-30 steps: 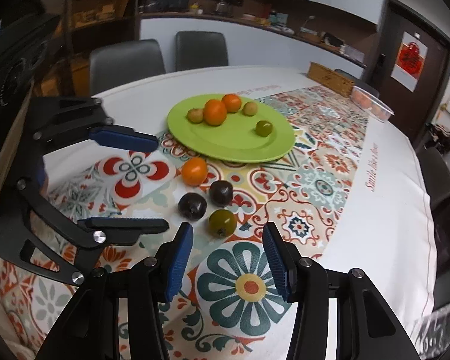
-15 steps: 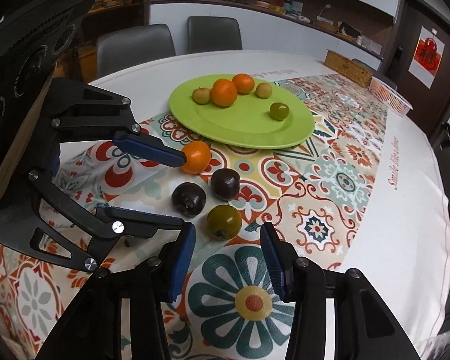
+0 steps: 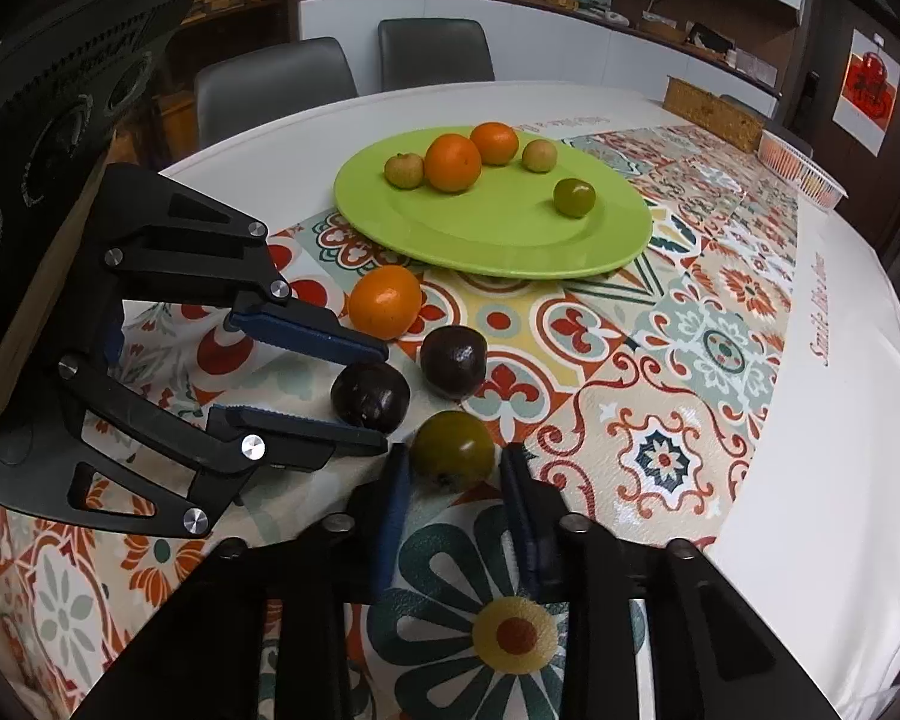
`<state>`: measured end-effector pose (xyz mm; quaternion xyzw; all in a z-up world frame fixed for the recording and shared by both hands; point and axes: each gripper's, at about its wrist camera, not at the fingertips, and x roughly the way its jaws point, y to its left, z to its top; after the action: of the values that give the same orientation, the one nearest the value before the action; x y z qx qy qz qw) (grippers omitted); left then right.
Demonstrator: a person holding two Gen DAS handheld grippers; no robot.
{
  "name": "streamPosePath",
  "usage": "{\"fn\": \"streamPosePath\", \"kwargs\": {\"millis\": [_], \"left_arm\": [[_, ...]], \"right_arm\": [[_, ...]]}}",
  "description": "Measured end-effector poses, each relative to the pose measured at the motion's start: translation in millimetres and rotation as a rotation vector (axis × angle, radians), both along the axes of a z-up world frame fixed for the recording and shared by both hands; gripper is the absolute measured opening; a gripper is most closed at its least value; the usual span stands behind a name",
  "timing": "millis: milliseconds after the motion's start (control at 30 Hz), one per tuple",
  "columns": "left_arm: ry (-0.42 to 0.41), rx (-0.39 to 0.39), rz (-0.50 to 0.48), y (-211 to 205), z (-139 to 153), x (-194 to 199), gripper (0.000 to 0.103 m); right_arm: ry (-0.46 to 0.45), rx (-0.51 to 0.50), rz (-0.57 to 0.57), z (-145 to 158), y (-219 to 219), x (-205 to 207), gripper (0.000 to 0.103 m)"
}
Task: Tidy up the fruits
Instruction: 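Grasp a dark purple plum with the left tool while the right tool grasps an olive-green fruit, then carry the plum and olive-green fruit over the green plate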
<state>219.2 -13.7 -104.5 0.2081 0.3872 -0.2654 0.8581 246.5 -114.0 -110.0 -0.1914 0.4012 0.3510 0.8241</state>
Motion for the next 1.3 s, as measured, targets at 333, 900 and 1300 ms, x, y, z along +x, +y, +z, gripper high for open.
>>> {"fn": "streamPosePath", "kwargs": {"millis": [333, 900, 1300], "left_arm": [[-0.008, -0.057, 0.077, 5, 14, -11, 0.028], [-0.109, -0.17, 0.226, 25, 63, -41, 0.028], [-0.19, -0.213, 0.319, 47, 99, -51, 0.028]], "right_arm": [[0.012, 0.064, -0.076, 6, -14, -6, 0.028], [-0.039, 0.177, -0.171, 48, -22, -27, 0.028], [-0.116, 0.26, -0.192, 84, -13, -29, 0.028]]}}
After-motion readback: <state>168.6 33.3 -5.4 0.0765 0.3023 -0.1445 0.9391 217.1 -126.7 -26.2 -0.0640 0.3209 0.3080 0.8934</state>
